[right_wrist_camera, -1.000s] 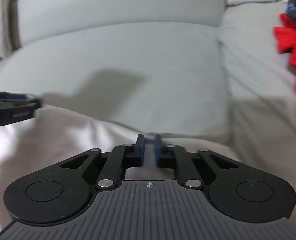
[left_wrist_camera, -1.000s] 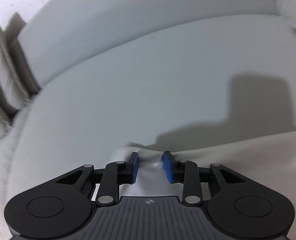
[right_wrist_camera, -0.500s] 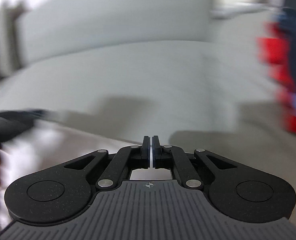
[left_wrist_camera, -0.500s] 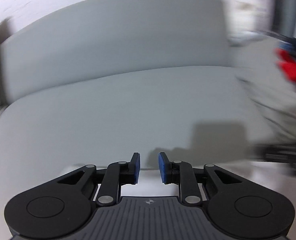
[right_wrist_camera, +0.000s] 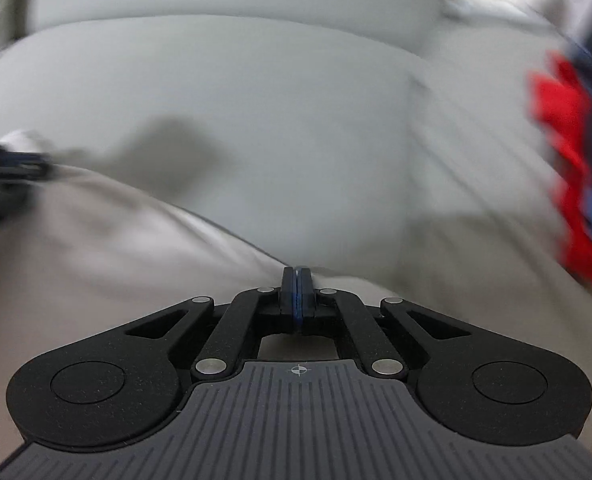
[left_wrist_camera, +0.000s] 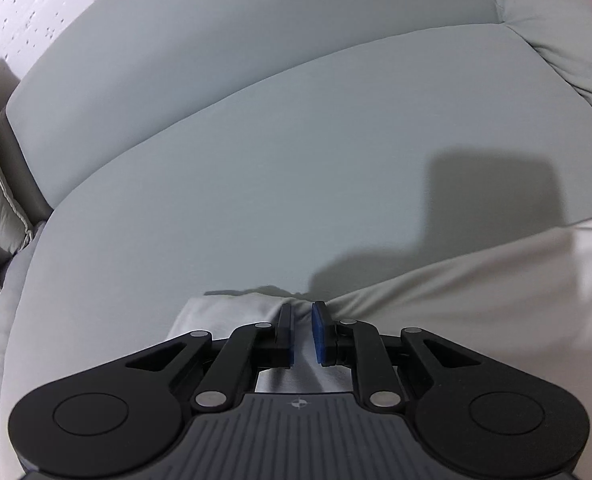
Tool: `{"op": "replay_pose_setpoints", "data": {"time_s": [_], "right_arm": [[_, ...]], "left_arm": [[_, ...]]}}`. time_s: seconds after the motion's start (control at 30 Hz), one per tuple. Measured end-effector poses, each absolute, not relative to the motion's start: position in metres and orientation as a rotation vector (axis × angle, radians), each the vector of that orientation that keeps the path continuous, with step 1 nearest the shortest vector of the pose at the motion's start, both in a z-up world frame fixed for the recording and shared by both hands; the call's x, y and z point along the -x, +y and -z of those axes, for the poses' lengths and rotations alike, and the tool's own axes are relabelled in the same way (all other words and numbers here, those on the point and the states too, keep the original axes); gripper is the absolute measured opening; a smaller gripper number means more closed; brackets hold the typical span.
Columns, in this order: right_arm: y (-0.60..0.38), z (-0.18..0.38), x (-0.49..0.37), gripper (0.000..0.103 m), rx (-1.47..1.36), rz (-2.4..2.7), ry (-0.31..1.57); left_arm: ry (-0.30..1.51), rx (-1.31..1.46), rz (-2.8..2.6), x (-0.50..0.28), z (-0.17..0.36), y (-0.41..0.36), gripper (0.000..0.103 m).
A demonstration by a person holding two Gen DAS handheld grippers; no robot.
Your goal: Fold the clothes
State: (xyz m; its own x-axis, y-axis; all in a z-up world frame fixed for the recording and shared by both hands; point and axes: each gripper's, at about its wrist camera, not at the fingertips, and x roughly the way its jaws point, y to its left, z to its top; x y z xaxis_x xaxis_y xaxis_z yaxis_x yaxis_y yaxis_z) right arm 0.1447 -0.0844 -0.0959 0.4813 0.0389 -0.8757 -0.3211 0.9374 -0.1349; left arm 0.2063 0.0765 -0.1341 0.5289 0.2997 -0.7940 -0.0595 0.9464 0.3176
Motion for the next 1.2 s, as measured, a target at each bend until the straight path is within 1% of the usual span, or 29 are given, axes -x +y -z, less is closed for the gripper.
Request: {"op": "replay_pose_setpoints", "data": {"time_s": [0.03, 0.07, 0.13, 0.2, 0.3, 0.37, 0.47, 0.5, 0.6, 0.63, 0.7, 0.73, 0.83, 0.9, 0.97, 1.0, 1.07, 1.2], "right_arm": [[-0.09, 0.09, -0.146, 0.0, 0.285, -0.213, 1.06], [-0.089, 0.076, -0.142, 0.003, 0.256, -0.225, 1.033], [-0.086, 0.059, -0.127, 0.006, 0.228, -0.276, 1.006], [-0.081, 0.047, -0.109, 0.012, 0.195, -0.334, 1.008], [-0.068, 0.039, -0.063, 0.014, 0.15, -0.453, 1.068], [-0.064, 0.037, -0.029, 0.015, 0.131, -0.522, 1.099], [-0.069, 0.048, 0.001, 0.021, 0.134, -0.516, 1.151], [-0.072, 0.052, 0.009, 0.019, 0.138, -0.501, 1.166], [-0.081, 0.059, 0.027, 0.018, 0.152, -0.435, 1.223], [-0.083, 0.059, 0.028, 0.019, 0.156, -0.4, 1.248], [-0.094, 0.053, 0.037, 0.023, 0.165, -0.309, 1.271], [-0.1, 0.049, 0.038, 0.023, 0.142, -0.311, 1.246], [-0.1, 0.041, 0.044, 0.023, 0.044, -0.365, 1.152], [-0.089, 0.043, 0.044, 0.023, 0.039, -0.407, 1.106], [-0.077, 0.048, 0.043, 0.025, 0.063, -0.439, 1.091], [-0.073, 0.057, 0.039, 0.028, 0.081, -0.439, 1.125], [-0.074, 0.067, 0.041, 0.028, 0.094, -0.411, 1.191], [-0.079, 0.057, 0.05, 0.029, 0.095, -0.344, 1.278]], "left_arm": [[0.961, -0.23, -0.25, -0.202, 0.123, 0.079, 0.016], [0.922, -0.207, -0.276, -0.194, 0.11, 0.079, 0.016], [0.9, -0.169, -0.273, -0.176, 0.09, 0.08, 0.02], [0.97, -0.129, -0.193, -0.148, 0.073, 0.074, 0.026], [1.075, -0.128, -0.076, -0.104, 0.066, 0.066, 0.032], [1.144, -0.167, -0.013, -0.06, 0.069, 0.065, 0.036], [1.15, -0.196, -0.026, -0.023, 0.077, 0.076, 0.039], [1.144, -0.21, -0.035, -0.015, 0.077, 0.078, 0.04], [1.205, -0.19, -0.092, -0.016, 0.066, 0.081, 0.039], [1.227, -0.161, -0.102, -0.014, 0.062, 0.086, 0.039], [1.203, -0.151, -0.08, 0.0, 0.058, 0.088, 0.038], [1.153, -0.173, -0.038, 0.01, 0.054, 0.082, 0.038], [1.099, -0.204, 0.031, 0.011, 0.069, 0.074, 0.039], [1.097, -0.213, 0.053, 0.012, 0.077, 0.065, 0.039], [1.134, -0.246, 0.03, 0.011, 0.09, 0.058, 0.041], [1.143, -0.262, 0.023, 0.013, 0.089, 0.056, 0.042], [1.166, -0.298, 0.016, 0.018, 0.086, 0.053, 0.042], [1.233, -0.376, 0.026, 0.027, 0.087, 0.053, 0.044]]}}
